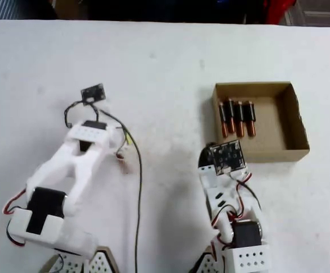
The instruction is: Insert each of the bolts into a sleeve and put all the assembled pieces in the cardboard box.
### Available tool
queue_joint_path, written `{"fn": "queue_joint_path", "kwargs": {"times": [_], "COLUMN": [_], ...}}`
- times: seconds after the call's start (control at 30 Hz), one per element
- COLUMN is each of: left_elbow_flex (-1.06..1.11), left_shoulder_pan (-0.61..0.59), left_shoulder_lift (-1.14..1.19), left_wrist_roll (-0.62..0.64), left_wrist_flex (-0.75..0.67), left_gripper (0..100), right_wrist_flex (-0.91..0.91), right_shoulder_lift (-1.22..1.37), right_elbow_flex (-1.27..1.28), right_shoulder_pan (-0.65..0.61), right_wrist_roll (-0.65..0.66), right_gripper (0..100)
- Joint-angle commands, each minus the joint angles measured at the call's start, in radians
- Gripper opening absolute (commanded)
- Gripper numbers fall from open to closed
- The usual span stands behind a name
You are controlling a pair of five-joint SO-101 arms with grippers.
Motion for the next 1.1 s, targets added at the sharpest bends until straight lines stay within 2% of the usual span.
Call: {"fn": "queue_joint_path", "kwargs": {"times": [0.0,0.57,0.77,0.87,1.07], "left_elbow_flex": [-0.003,-0.012,-0.012,-0.012,-0.034], "left_shoulder_pan": [-0.013,-0.012,-0.015,-0.016,-0.015], "left_shoulder_lift": [0.001,-0.007,-0.007,-0.007,-0.07], "left_wrist_roll": [0.009,-0.012,-0.247,-0.315,-0.387], "left_wrist_flex": [0.008,0.009,0.005,0.005,0.009], "left_gripper": [5,6,6,1,2], "right_wrist_flex": [-0.024,-0.03,-0.025,-0.025,-0.024], "right_shoulder_lift": [-0.008,-0.008,-0.008,-0.008,-0.008], "right_elbow_flex": [-0.009,0.0,0.002,0.002,0.003], "right_shoulder_pan": [-0.007,-0.013,-0.064,-0.084,-0.162], "right_wrist_roll": [0.012,0.012,0.012,0.012,0.005], "right_gripper": [1.7,1.7,1.7,1.7,1.7]}}
